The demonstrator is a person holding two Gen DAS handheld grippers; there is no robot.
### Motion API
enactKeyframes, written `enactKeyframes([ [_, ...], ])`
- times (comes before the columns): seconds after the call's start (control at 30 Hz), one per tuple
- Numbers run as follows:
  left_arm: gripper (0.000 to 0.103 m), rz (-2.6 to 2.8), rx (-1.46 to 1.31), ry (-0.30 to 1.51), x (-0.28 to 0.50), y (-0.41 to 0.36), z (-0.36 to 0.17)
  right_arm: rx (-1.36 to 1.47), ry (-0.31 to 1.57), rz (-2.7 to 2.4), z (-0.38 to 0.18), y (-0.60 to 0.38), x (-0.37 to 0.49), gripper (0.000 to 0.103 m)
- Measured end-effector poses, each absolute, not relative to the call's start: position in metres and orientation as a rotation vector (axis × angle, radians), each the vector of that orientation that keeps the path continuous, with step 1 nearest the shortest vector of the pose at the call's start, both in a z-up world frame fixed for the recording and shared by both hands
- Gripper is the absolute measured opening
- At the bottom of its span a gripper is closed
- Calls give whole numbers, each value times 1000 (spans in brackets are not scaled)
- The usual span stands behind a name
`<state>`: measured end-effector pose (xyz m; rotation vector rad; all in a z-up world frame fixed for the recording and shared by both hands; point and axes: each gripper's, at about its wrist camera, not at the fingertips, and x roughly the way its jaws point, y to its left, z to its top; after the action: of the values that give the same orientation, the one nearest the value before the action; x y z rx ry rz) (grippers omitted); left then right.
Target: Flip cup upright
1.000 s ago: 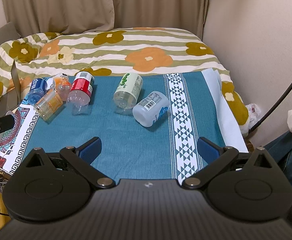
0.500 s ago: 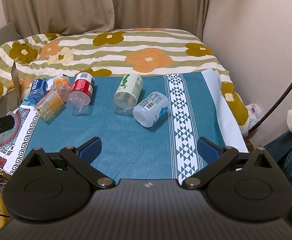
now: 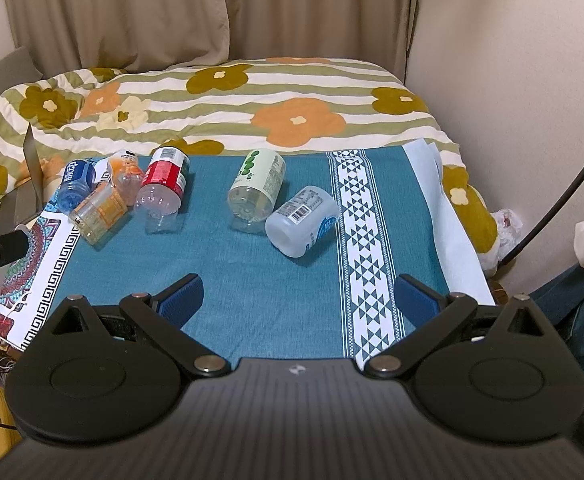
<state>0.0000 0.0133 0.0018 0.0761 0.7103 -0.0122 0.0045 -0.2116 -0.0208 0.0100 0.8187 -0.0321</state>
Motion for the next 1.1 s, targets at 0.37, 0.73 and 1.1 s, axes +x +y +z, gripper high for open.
enactKeyframes([
  [0.37, 103, 75, 49, 742, 13, 8, 18, 36, 830, 35, -11, -223, 26, 103],
  [0.73, 103, 169, 5, 781, 75, 56, 18, 89, 867, 88, -30, -221, 63, 103],
  [1.1, 103, 122, -66, 890, 175, 118, -20, 102, 961, 15, -53, -182, 104, 103],
])
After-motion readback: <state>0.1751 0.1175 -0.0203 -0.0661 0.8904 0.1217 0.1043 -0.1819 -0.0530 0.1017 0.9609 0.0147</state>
